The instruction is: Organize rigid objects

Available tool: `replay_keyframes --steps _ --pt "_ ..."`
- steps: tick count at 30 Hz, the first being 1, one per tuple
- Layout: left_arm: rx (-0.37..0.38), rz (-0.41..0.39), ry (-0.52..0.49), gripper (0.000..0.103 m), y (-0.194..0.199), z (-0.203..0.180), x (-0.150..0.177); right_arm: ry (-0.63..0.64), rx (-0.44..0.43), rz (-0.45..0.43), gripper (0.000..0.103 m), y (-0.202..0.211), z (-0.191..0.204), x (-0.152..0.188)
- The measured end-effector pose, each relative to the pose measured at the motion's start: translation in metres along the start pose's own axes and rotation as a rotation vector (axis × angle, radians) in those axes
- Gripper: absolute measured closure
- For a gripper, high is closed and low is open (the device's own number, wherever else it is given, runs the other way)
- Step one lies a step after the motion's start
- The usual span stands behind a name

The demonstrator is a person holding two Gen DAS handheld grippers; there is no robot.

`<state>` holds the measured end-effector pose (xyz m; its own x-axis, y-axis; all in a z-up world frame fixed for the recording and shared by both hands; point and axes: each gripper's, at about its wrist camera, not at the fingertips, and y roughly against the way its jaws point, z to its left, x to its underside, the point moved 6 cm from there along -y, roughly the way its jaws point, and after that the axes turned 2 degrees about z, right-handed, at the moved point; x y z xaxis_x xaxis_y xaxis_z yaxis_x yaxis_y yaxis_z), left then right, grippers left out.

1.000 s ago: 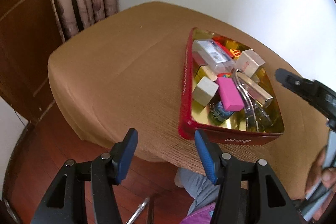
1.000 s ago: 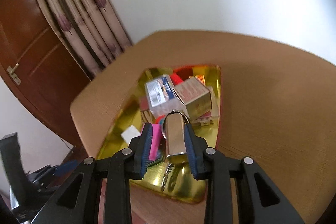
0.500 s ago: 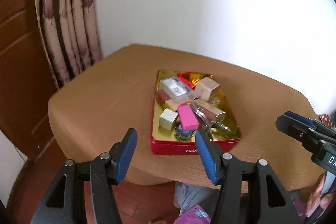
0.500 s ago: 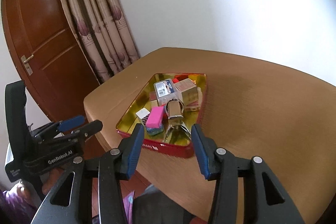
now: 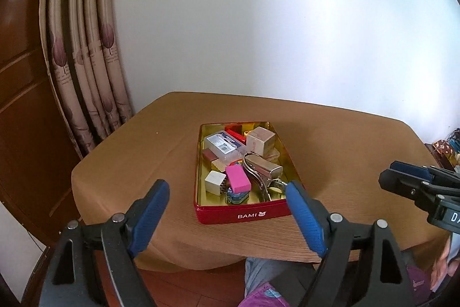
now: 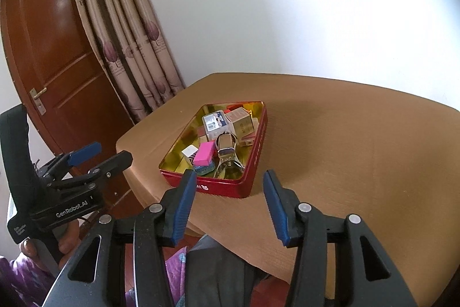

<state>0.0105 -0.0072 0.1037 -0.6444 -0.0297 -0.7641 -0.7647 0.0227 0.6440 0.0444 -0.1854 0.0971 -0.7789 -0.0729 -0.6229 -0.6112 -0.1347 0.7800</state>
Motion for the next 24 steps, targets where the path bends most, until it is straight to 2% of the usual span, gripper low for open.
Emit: replay_keyframes --steps 14,24 --pt "0.028 0.053 0.015 0.017 -0.011 0.004 0.006 0.019 -0.011 0.008 0.049 0.004 0.01 0.005" --pt "0.017 0.101 0.031 0.017 -0.027 0.007 0.014 0.01 -0.017 0.031 0.046 -0.001 0.009 0.011"
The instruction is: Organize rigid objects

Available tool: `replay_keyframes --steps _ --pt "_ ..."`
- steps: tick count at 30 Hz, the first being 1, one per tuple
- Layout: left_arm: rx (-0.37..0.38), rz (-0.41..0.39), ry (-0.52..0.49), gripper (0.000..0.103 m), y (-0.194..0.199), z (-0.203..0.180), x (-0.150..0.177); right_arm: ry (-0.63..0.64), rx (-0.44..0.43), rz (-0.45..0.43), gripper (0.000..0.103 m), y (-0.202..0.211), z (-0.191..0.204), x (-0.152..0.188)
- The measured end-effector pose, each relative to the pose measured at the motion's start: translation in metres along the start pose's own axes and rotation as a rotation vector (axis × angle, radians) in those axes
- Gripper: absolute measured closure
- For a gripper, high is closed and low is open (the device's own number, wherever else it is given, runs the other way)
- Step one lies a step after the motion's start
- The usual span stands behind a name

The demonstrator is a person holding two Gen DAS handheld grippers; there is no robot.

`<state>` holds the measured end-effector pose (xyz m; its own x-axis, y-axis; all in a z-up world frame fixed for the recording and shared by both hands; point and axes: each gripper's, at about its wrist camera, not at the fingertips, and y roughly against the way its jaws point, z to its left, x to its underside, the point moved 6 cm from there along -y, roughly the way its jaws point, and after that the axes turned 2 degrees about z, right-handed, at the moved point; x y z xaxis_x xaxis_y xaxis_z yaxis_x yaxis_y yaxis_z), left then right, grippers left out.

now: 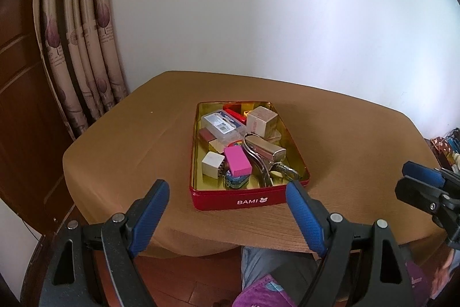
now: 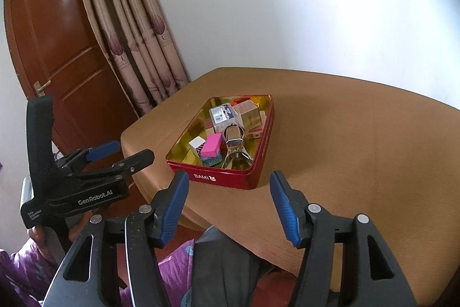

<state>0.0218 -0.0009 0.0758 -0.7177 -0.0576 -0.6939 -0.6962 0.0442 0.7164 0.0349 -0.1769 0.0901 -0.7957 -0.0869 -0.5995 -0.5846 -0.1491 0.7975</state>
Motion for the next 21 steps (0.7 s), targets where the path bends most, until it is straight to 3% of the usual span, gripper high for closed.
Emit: replay_keyframes --steps 10,21 --pt "-0.059 0.018 0.007 0.016 -0.014 0.003 0.009 0.002 -0.003 0.021 0.042 -0.002 0.005 0.005" --pt "-0.053 0.027 0.005 0.016 -0.02 0.002 0.012 -0.034 0.015 0.008 0.04 0.004 -0.008 0.005"
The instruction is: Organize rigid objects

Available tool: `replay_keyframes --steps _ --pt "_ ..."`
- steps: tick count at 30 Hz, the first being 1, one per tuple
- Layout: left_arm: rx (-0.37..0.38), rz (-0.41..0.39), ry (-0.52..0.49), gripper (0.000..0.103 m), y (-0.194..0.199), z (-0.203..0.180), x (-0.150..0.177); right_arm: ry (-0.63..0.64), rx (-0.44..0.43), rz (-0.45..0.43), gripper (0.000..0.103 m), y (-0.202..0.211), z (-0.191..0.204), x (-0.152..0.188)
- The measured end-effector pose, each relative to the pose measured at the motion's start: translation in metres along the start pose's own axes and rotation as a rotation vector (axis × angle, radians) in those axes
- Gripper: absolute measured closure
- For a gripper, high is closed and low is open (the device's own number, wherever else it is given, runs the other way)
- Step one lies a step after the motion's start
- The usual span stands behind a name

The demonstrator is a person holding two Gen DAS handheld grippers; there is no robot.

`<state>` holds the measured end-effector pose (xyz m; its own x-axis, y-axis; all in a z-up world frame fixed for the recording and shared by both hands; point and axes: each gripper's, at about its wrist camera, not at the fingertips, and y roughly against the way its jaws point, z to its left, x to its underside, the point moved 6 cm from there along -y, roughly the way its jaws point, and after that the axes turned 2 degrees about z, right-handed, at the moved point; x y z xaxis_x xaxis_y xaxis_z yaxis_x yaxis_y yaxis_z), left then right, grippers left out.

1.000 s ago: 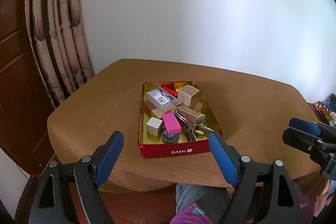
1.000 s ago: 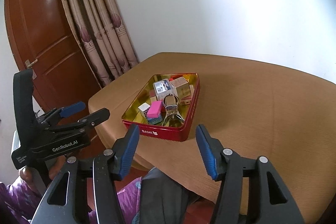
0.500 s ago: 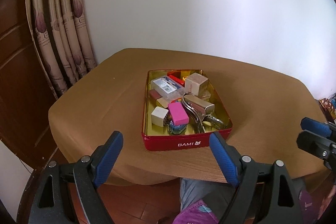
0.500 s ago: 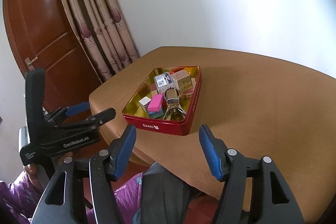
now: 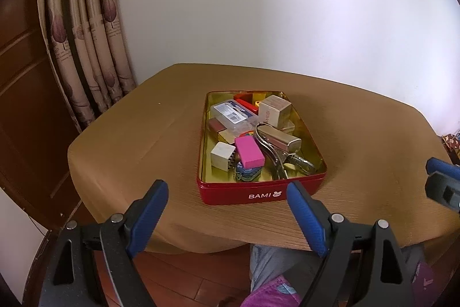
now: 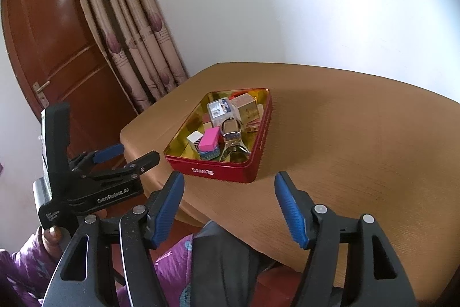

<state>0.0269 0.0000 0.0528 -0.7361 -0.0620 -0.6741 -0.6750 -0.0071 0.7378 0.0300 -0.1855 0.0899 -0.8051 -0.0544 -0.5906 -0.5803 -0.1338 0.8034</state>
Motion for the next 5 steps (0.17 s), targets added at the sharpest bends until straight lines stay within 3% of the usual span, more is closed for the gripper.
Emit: replay_keyframes --steps 5 --pt "0.011 -0.004 0.001 0.016 0.003 -0.001 -0.002 -0.037 0.058 -0.032 0.029 0.006 -0.032 -0.005"
